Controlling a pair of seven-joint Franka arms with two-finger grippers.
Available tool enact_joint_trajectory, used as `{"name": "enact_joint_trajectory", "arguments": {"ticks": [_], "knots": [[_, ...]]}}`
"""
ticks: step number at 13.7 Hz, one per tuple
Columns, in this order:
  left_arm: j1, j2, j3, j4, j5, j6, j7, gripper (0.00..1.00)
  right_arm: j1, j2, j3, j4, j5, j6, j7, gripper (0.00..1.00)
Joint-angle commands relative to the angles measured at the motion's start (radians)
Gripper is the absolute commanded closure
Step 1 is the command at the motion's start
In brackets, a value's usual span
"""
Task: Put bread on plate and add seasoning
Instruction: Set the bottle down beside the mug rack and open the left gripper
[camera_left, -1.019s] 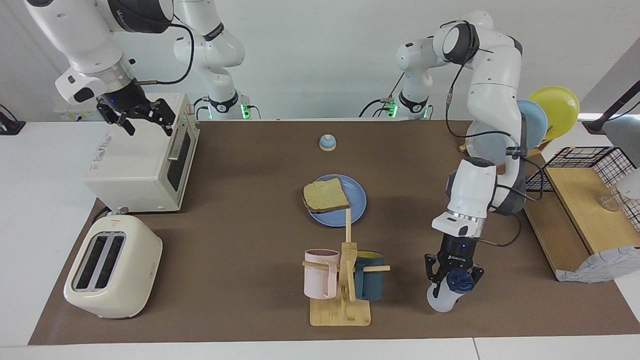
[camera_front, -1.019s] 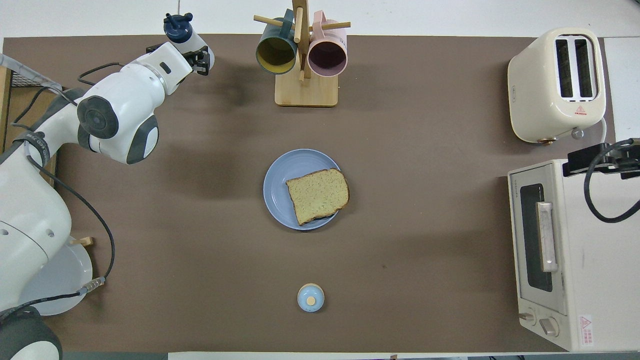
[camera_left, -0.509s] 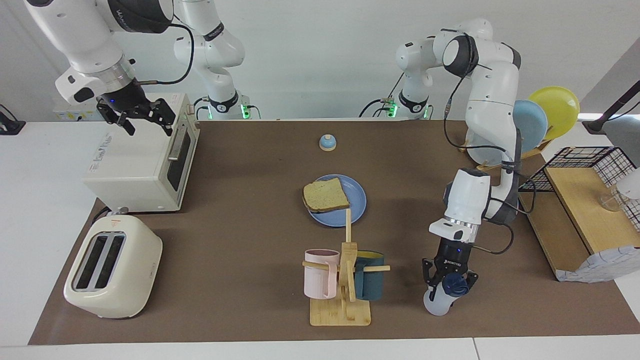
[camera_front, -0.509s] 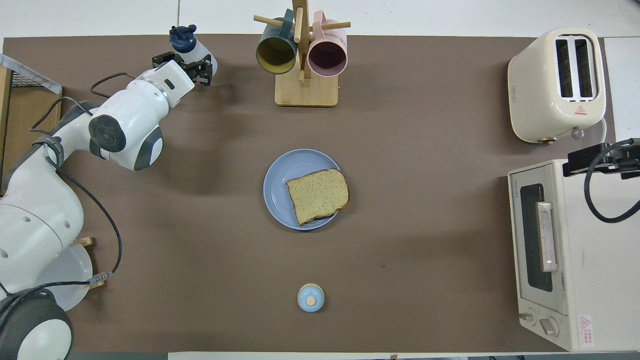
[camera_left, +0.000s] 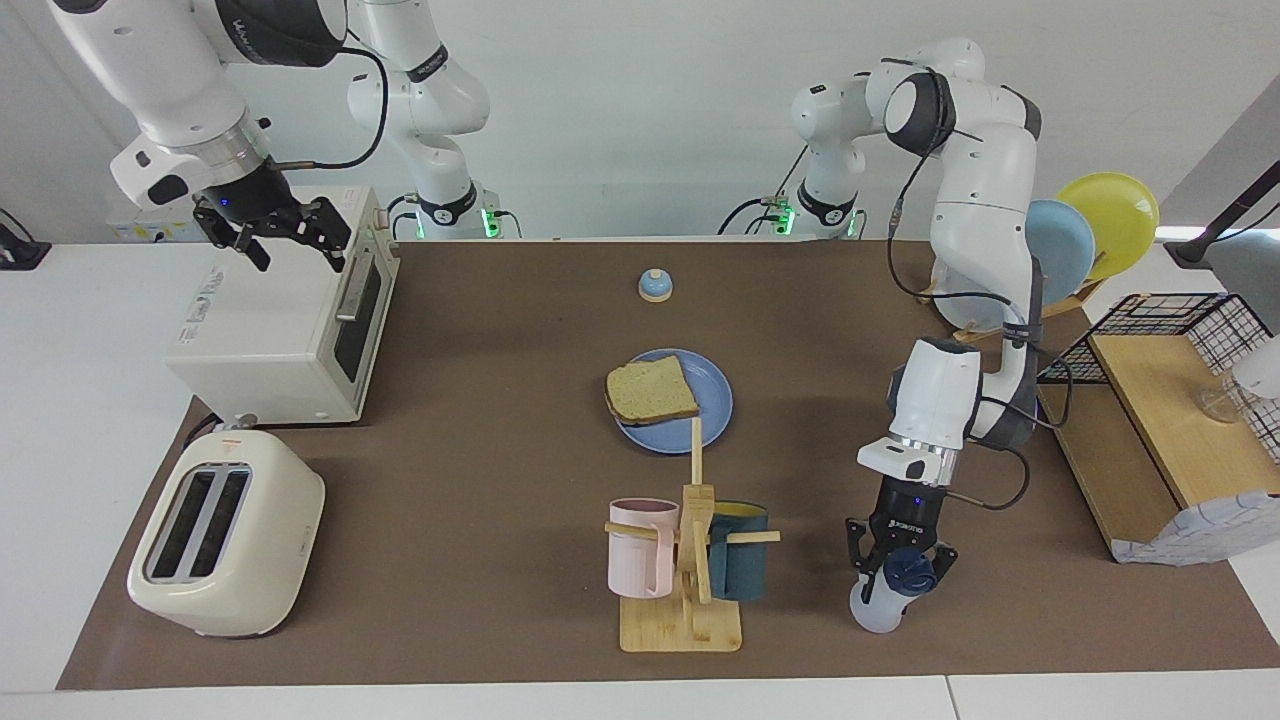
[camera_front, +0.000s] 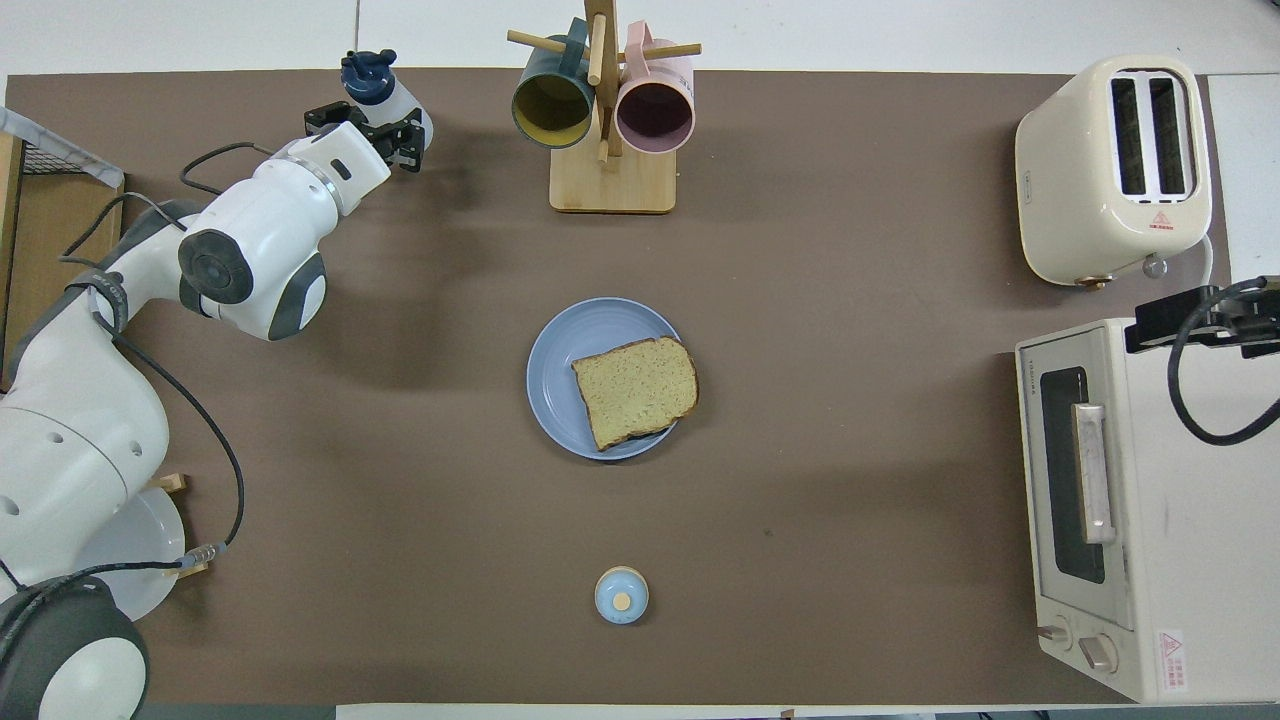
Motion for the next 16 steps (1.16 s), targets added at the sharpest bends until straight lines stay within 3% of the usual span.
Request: {"name": "enact_joint_trajectory", "arguments": {"ticks": [1,4,7,8,13,16], "knots": [[-0.019,0.002,0.025,-0.010,0.015,-0.015,0.001,0.39,-0.009,-0.009,0.005,-0.014,-0.002,0.019,-0.024,0.00],[-0.017,0.000,0.025,-0.013,0.015,-0.032,-0.002,0.09,-0.009,-0.009,0.005,-0.014,-0.002,0.019,-0.024,0.00],[-0.008,-0.001,0.025,-0.021,0.015,-0.031,-0.007,0.00,-0.009,-0.009,0.005,-0.014,-0.002,0.019,-0.024,0.00],[0.006,-0.009,0.024,-0.039,0.015,-0.031,-0.005,0.00,-0.009,-0.009,0.005,-0.014,-0.002,0.019,-0.024,0.00],[0.084,-0.199,0.024,-0.286,0.020,-0.026,0.000,0.00,-0.009,-0.009,0.005,-0.014,-0.002,0.019,-0.024,0.00],[0.076,-0.390,0.021,-0.447,0.018,-0.095,-0.002,0.00,-0.009,-0.009,0.005,-0.014,-0.002,0.019,-0.024,0.00]]}}
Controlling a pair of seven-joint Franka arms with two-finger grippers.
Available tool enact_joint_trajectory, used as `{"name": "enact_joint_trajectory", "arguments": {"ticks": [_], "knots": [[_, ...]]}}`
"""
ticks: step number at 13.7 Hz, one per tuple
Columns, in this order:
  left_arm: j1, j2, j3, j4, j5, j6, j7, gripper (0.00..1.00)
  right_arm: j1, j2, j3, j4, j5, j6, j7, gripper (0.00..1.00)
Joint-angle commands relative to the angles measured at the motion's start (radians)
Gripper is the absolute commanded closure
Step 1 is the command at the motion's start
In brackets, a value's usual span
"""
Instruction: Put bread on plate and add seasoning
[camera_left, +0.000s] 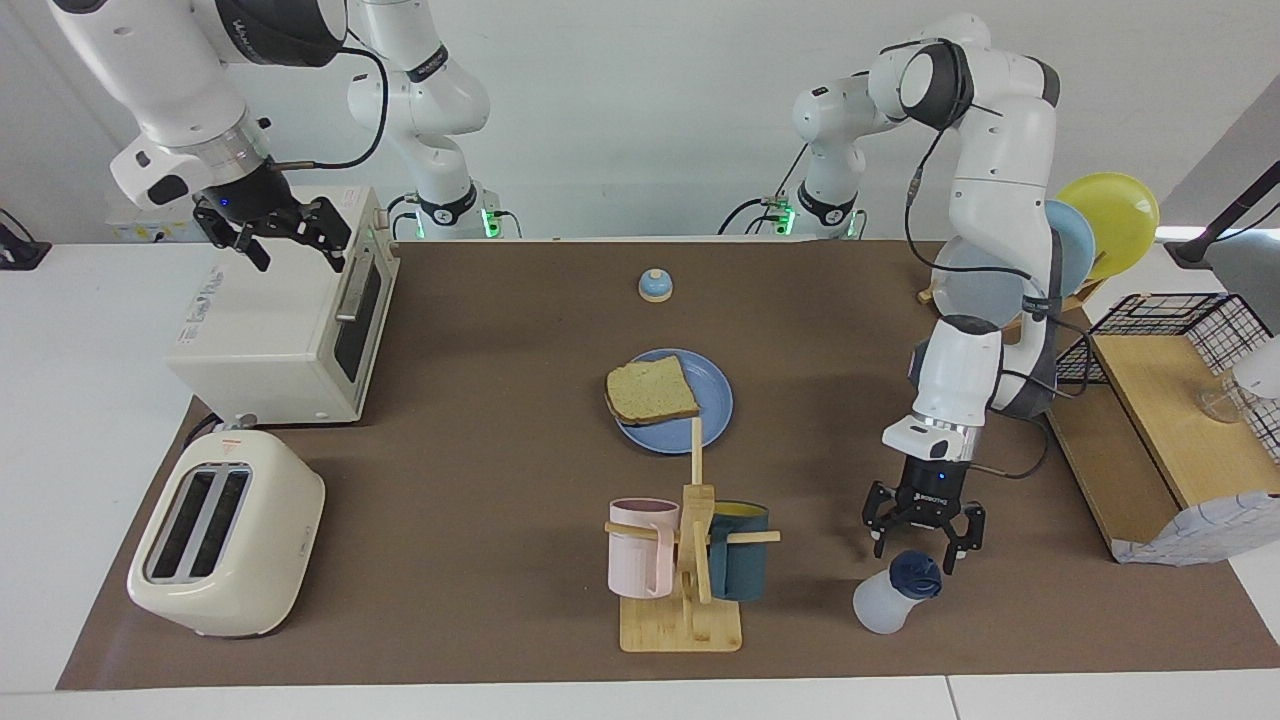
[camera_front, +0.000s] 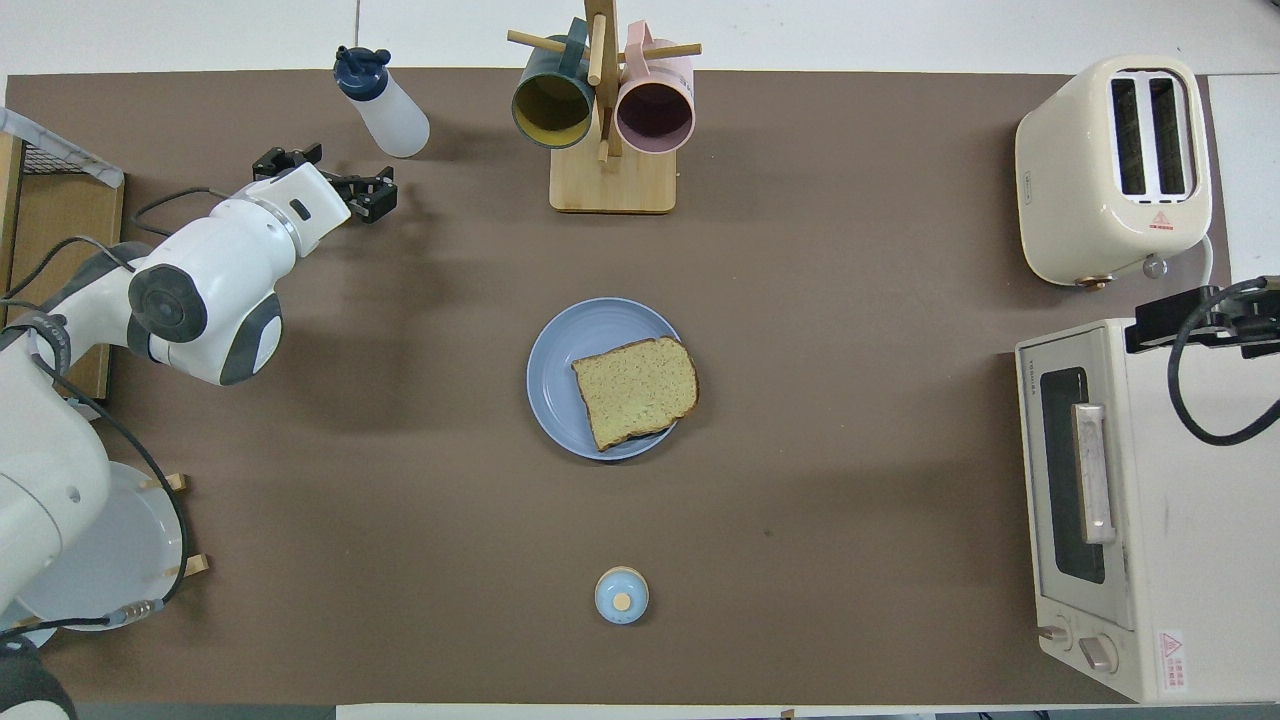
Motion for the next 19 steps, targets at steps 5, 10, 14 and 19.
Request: {"name": "enact_joint_trajectory", "arguments": {"ticks": [5,10,14,19], "knots": [[-0.023,-0.414,-0.099,-0.202,-0.028,-0.452,-0.016,0.00,-0.009,-0.009,0.005,-0.014,-0.002,0.019,-0.024,0.00],[-0.023,-0.433,-0.188,-0.034,-0.145,-0.783,-0.004,0.00,-0.009,-0.009,0.005,-0.014,-0.002,0.019,-0.024,0.00],[-0.017,-0.432,-0.211,0.178,-0.293,-1.051,0.063,0.00,-0.009,-0.009,0.005,-0.014,0.000,0.019,-0.024,0.00],[0.121,-0.441,-0.197,0.397,-0.481,-1.422,0.174,0.00,-0.009,-0.009,0.005,-0.014,-0.002,0.019,-0.024,0.00]]}}
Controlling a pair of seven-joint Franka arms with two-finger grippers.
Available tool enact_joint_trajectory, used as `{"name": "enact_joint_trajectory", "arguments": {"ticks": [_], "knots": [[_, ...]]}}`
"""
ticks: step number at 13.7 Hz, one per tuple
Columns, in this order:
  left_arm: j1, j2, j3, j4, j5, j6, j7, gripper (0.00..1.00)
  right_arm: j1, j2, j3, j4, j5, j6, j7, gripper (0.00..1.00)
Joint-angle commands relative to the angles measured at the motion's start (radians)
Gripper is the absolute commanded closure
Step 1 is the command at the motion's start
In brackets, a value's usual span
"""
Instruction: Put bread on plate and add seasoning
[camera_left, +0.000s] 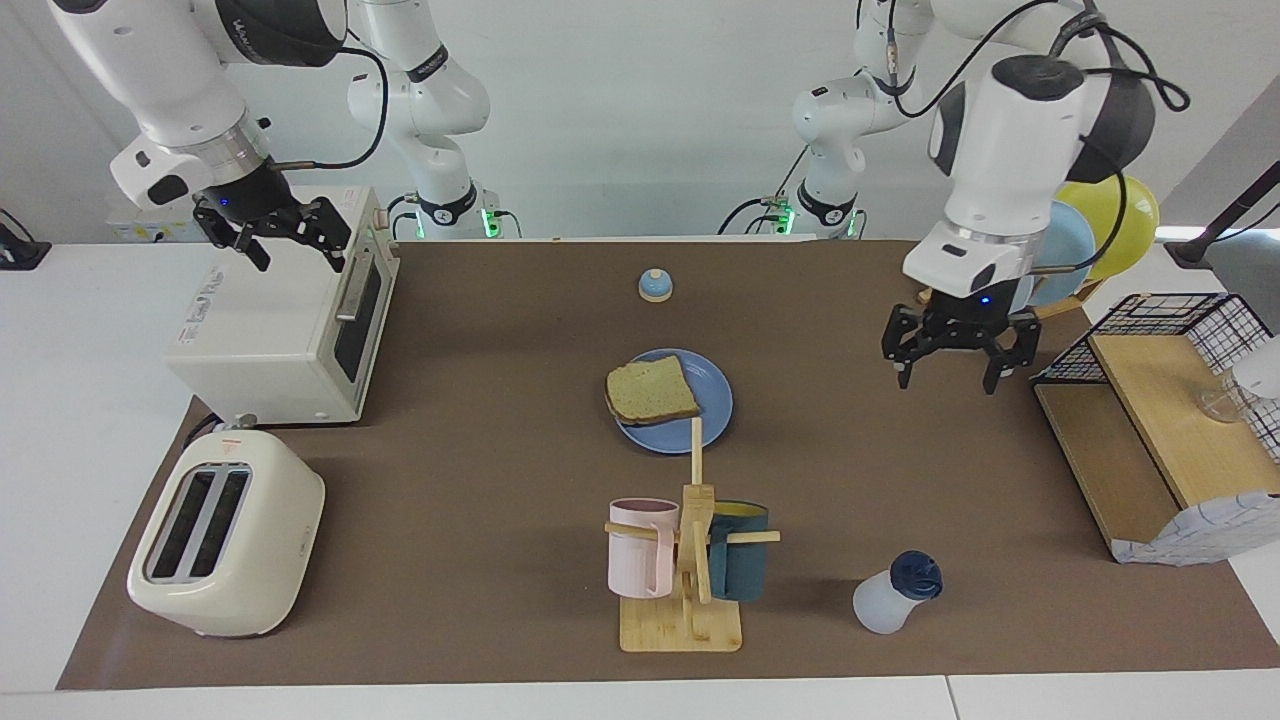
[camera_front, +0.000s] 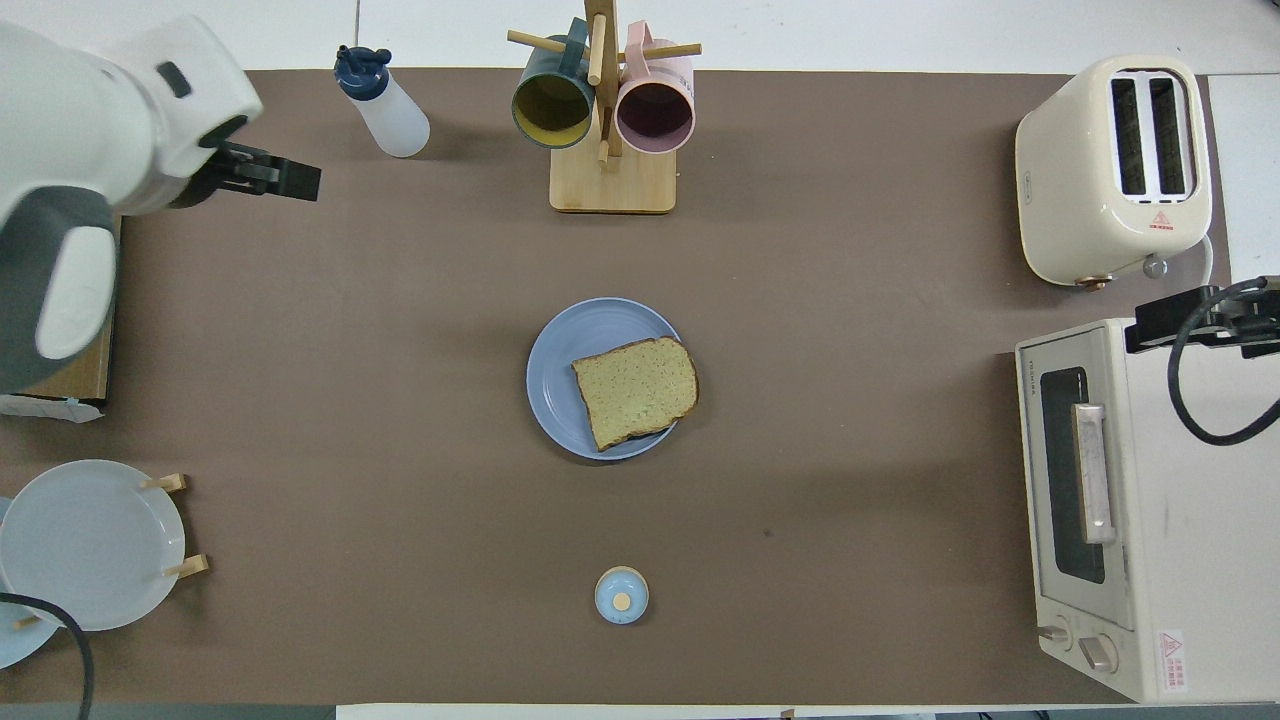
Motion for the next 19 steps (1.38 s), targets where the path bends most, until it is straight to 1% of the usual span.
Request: {"name": "enact_joint_trajectory", "arguments": {"ticks": [1,3,4,7,9,10,12,13,14,15,16,17,18,19], "knots": [[0.113,-0.024,-0.004,0.051,-0.069,-0.154,0.041,0.00,-0.009,-0.009,0.005,-0.014,0.000,0.019,-0.024,0.00],[0.149,-0.069,0.000,0.046,-0.074,-0.214,0.043,0.00,-0.009,-0.009,0.005,-0.014,-0.002,0.019,-0.024,0.00],[0.152,-0.081,-0.001,0.043,-0.072,-0.220,0.041,0.00,-0.009,-0.009,0.005,-0.014,-0.002,0.019,-0.024,0.00],[0.152,-0.121,-0.004,-0.003,-0.039,-0.214,0.035,0.00,-0.009,-0.009,0.005,-0.014,0.000,0.019,-0.024,0.00],[0.150,-0.129,-0.005,-0.003,-0.039,-0.203,0.006,0.00,-0.009,-0.009,0.005,-0.014,-0.002,0.019,-0.024,0.00],[0.152,-0.129,-0.003,0.005,-0.049,-0.203,-0.005,0.00,-0.009,-0.009,0.005,-0.014,-0.002,0.019,-0.024,0.00],[0.127,-0.129,0.026,0.017,-0.129,-0.237,-0.041,0.00,-0.009,-0.009,0.005,-0.014,-0.002,0.019,-0.024,0.00],[0.044,-0.130,0.116,0.029,-0.143,-0.281,-0.040,0.00,-0.009,-0.009,0.005,-0.014,-0.002,0.019,-0.024,0.00],[-0.057,-0.147,0.240,0.037,-0.158,-0.321,-0.035,0.00,-0.009,-0.009,0.005,-0.014,-0.002,0.019,-0.024,0.00],[-0.146,-0.171,0.352,0.029,-0.204,-0.343,-0.035,0.00,-0.009,-0.009,0.005,-0.014,0.000,0.019,-0.024,0.00],[-0.251,-0.196,0.459,-0.003,-0.219,-0.355,-0.032,0.00,-0.009,-0.009,0.005,-0.014,-0.002,0.019,-0.024,0.00],[-0.329,-0.222,0.532,-0.051,-0.220,-0.352,-0.028,0.00,-0.009,-0.009,0.005,-0.014,-0.002,0.019,-0.024,0.00],[-0.382,-0.256,0.581,-0.119,-0.218,-0.335,-0.020,0.00,-0.009,-0.009,0.005,-0.014,-0.002,0.019,-0.024,0.00],[-0.387,-0.276,0.584,-0.167,-0.218,-0.309,-0.011,0.00,-0.009,-0.009,0.005,-0.014,0.000,0.019,-0.024,0.00]]}}
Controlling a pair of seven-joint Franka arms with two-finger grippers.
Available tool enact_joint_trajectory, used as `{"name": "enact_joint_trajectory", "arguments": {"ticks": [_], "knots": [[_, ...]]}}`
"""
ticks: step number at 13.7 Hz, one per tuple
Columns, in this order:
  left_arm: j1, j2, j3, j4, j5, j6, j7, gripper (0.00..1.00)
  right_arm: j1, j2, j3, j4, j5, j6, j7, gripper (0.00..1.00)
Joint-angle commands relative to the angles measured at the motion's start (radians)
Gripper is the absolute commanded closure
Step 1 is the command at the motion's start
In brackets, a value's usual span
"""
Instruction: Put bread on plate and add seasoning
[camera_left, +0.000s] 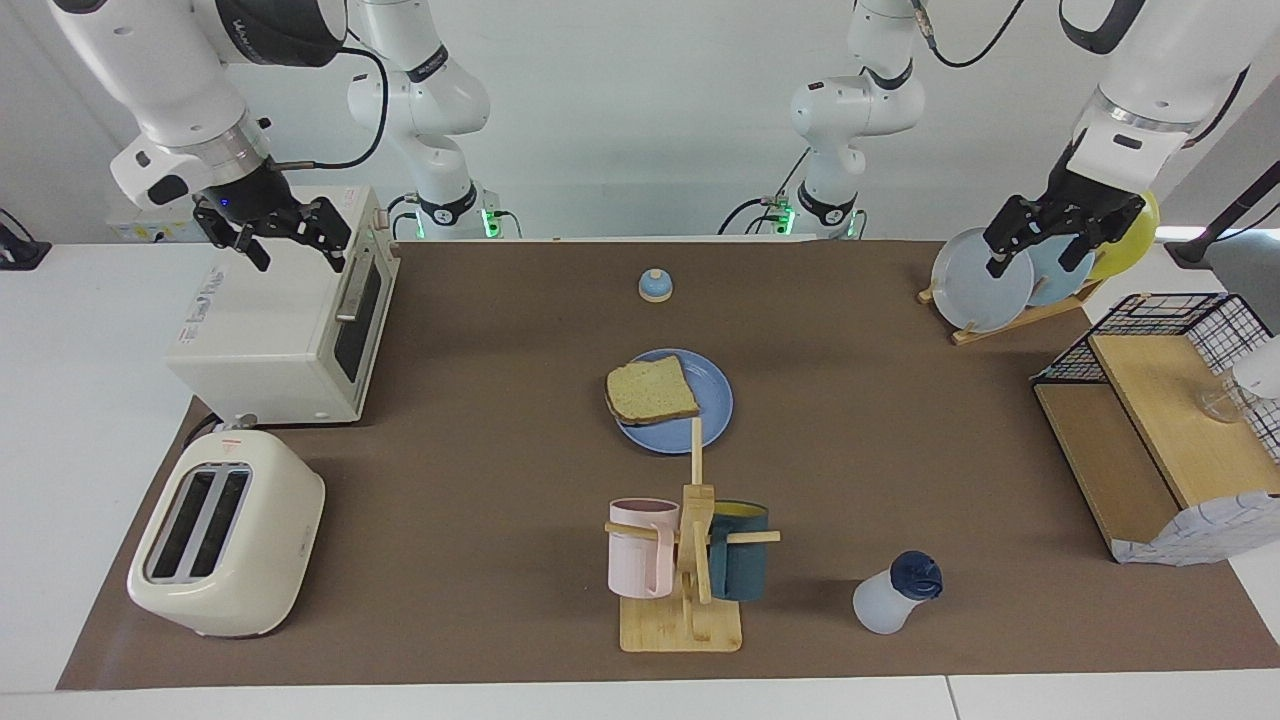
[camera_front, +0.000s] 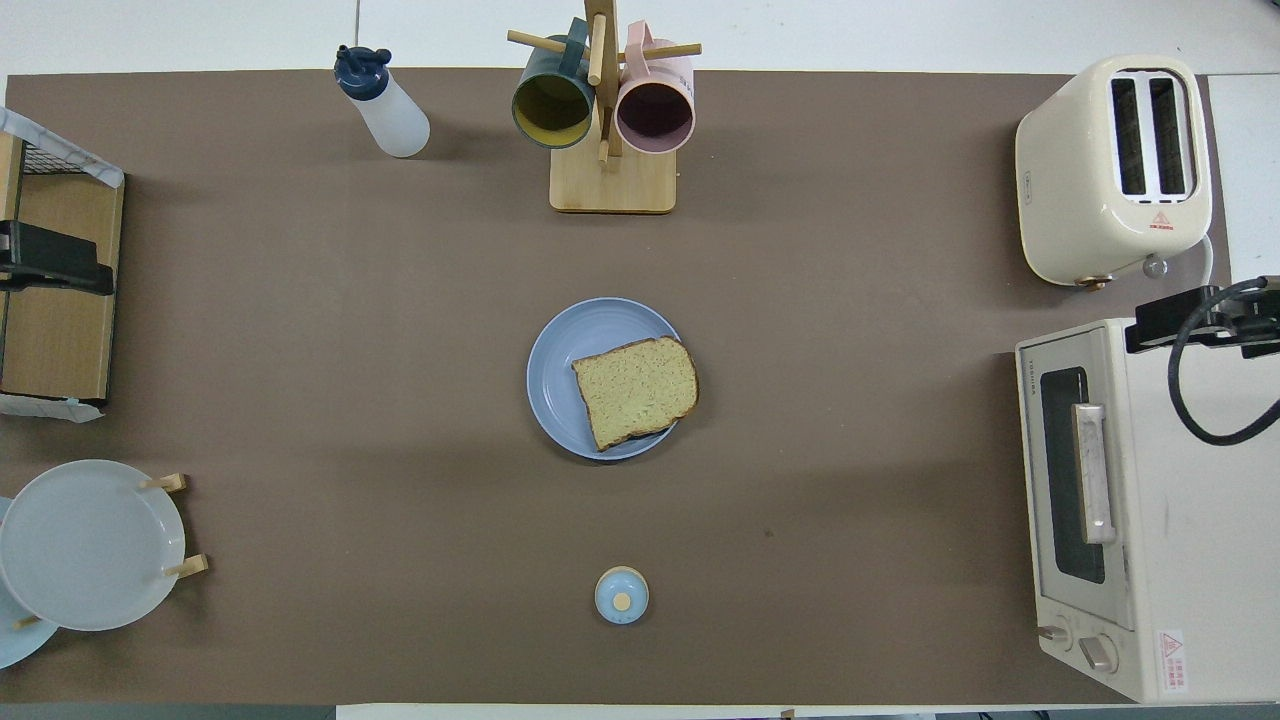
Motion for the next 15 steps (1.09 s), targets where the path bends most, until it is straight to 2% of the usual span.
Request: {"name": "enact_joint_trajectory", "arguments": {"ticks": [1,3,6,10,15], "knots": [[-0.055,-0.077,0.049,-0.149,-0.016,0.064,0.016,0.00,-0.009,-0.009,0.005,-0.014,0.000,0.019,-0.024,0.00],[-0.053,-0.039,0.041,-0.131,-0.016,0.091,0.016,0.00,-0.009,-0.009,0.005,-0.014,-0.002,0.019,-0.024,0.00],[-0.060,0.030,0.046,0.041,-0.008,-0.038,0.016,0.00,-0.009,-0.009,0.005,-0.014,-0.002,0.019,-0.024,0.00],[-0.059,0.021,0.043,-0.028,-0.013,0.034,0.106,0.00,-0.009,-0.009,0.005,-0.014,-0.002,0.019,-0.024,0.00],[-0.053,0.022,0.046,-0.025,-0.008,0.023,0.106,0.00,-0.009,-0.009,0.005,-0.014,-0.002,0.019,-0.024,0.00]]}}
